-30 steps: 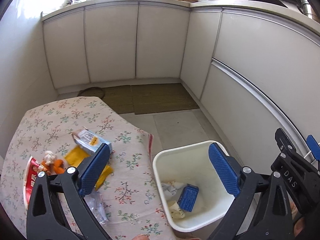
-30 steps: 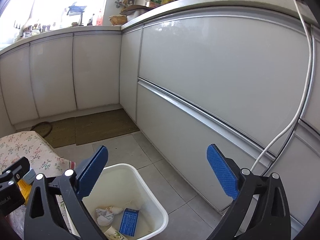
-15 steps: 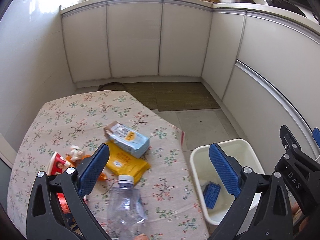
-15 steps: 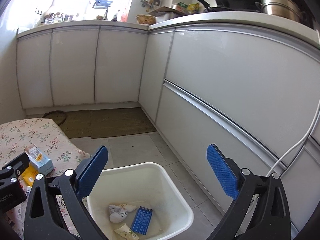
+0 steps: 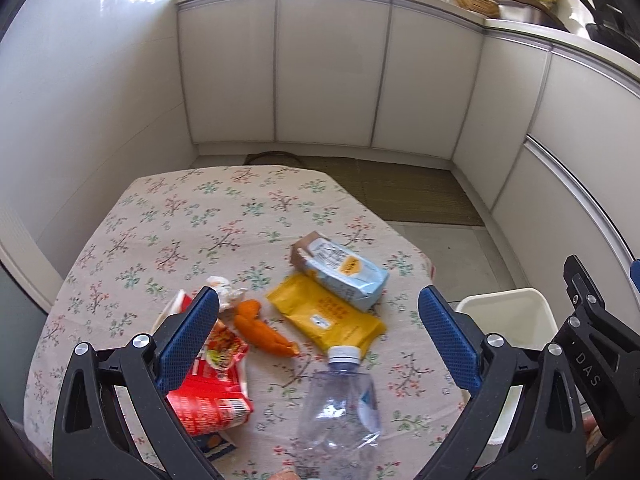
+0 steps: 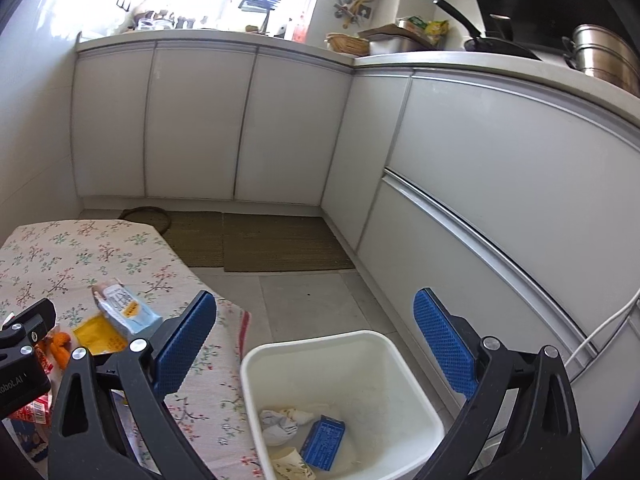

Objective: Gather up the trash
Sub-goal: 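Move both tools back toward the red noodle cup on the table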

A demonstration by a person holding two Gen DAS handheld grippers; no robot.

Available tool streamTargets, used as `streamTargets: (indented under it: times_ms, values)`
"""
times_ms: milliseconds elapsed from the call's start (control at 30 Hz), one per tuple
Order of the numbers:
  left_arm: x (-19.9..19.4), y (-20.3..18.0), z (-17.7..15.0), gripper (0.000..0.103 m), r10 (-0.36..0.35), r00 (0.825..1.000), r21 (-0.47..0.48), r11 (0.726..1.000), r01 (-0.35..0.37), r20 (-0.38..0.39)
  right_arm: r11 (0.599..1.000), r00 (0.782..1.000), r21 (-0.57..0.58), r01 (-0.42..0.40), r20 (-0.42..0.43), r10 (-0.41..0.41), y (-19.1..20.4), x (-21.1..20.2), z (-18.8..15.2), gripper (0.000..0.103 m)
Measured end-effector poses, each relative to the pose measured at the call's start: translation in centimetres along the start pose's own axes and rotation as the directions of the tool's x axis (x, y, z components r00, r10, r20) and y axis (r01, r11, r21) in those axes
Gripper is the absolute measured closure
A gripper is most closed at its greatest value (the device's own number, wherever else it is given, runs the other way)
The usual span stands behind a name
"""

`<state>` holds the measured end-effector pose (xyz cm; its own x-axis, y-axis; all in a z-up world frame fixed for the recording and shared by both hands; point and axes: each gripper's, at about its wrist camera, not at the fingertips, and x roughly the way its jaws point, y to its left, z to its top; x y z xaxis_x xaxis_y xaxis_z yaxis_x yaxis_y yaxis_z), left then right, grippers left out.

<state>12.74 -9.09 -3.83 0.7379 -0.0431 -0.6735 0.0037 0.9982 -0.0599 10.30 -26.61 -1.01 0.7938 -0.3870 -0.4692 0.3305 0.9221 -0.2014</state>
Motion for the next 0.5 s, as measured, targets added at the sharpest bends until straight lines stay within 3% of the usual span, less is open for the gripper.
streamTargets:
  times_ms: [500]
  values:
    - [0.8,8.2,-0.7,0.007,0.092,0.993,-0.110,0.989,-0.100,-0.070,0.989,0.992,-0.078,-0.122,0.004,0.123,7.5,-1.0,0.5,0.007]
